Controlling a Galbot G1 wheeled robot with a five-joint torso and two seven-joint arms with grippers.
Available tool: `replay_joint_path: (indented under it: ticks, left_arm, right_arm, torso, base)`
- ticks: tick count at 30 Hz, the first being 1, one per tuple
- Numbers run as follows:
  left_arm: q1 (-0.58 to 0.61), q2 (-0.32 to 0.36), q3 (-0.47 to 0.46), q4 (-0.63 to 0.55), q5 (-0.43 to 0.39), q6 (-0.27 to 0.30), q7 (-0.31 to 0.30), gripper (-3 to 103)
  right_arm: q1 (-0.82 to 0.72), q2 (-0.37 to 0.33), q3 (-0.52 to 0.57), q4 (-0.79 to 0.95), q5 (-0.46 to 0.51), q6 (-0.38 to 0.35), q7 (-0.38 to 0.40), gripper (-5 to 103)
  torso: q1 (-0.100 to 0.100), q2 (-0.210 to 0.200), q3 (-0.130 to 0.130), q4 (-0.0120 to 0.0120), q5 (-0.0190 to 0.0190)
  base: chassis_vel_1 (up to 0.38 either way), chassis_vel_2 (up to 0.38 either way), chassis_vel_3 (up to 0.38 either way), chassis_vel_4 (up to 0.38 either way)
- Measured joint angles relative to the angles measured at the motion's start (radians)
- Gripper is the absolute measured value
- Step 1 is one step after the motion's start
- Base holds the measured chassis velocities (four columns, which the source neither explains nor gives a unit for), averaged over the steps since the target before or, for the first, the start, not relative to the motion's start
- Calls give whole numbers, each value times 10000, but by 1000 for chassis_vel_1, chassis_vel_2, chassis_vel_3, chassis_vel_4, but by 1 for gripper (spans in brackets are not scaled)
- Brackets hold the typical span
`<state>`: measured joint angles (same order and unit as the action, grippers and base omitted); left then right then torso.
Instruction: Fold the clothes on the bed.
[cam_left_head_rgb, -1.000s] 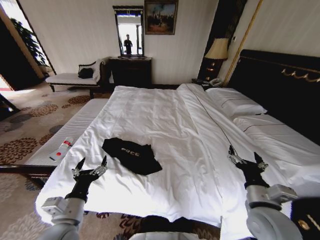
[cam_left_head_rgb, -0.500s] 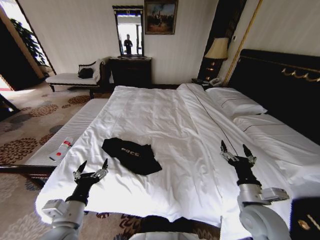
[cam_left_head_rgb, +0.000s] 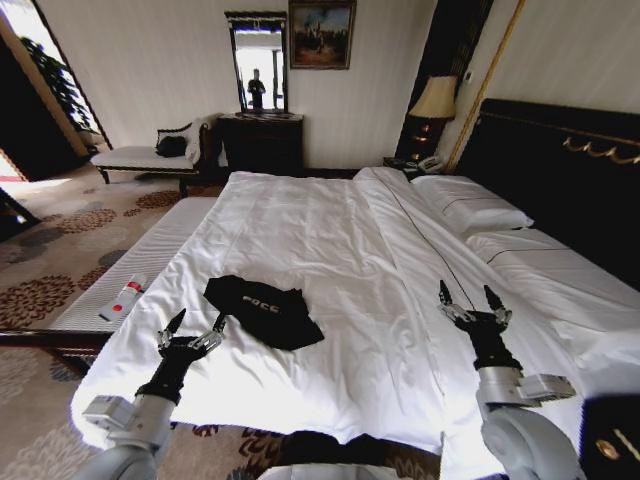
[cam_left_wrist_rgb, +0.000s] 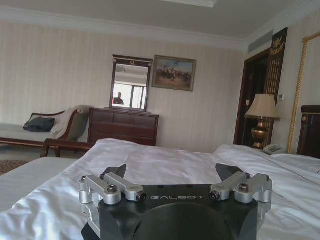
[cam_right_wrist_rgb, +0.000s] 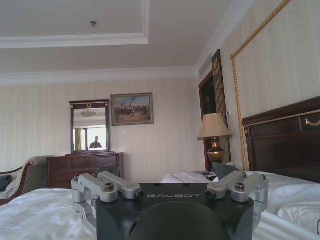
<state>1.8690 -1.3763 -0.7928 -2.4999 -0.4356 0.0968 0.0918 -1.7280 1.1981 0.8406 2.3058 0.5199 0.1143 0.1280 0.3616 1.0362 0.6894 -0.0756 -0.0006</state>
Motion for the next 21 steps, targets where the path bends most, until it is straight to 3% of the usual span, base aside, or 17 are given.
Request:
replay_joint_path:
  ticks: [21]
  left_arm:
    - [-341, -130, -25, 0, -279, -68, -319, 100]
  right_arm:
    - [145, 257, -156, -343, -378, -29, -143, 100]
  torso:
    - [0, 0, 0, 0, 0]
  base:
    - [0, 0, 0, 0]
